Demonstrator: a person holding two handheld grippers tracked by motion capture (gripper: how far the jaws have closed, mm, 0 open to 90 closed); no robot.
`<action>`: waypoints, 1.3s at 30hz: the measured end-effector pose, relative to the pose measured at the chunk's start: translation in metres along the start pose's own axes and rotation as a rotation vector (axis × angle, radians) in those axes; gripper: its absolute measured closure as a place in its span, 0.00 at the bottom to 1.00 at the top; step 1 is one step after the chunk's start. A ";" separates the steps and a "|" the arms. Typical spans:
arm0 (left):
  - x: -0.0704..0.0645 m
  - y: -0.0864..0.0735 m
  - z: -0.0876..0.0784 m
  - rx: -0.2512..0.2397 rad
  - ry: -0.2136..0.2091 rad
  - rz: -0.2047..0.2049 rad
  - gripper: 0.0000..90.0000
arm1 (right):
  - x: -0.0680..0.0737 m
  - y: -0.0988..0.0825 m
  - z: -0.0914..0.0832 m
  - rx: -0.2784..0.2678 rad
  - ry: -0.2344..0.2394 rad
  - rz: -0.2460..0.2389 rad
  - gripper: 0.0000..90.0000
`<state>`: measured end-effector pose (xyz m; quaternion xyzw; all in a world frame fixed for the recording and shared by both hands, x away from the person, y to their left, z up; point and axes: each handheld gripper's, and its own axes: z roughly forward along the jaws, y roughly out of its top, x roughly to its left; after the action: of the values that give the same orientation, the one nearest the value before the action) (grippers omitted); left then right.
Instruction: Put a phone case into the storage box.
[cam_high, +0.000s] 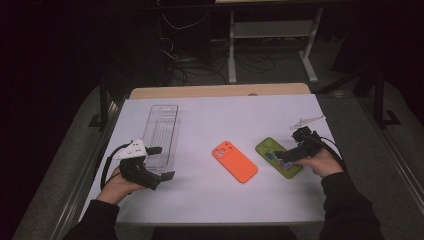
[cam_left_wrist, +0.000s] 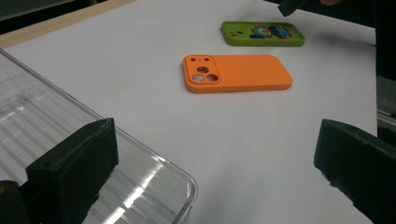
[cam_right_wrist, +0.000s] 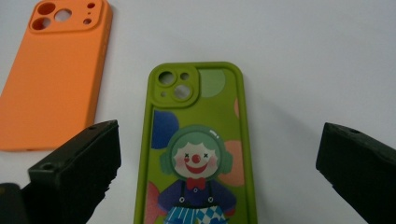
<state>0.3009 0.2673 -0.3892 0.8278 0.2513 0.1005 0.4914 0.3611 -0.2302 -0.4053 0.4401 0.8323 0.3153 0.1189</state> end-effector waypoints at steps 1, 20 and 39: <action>0.000 0.000 0.000 -0.001 -0.001 0.002 0.00 | 0.001 -0.001 0.000 0.003 0.007 0.007 0.00; -0.001 0.000 0.002 0.005 -0.007 0.004 0.00 | 0.006 -0.011 0.019 0.103 0.003 -0.003 0.00; -0.001 0.000 0.002 0.006 -0.009 0.001 0.00 | 0.007 -0.017 0.031 0.215 0.009 -0.039 0.05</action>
<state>0.3003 0.2654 -0.3902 0.8298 0.2489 0.0963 0.4902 0.3609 -0.2183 -0.4395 0.4327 0.8702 0.2239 0.0737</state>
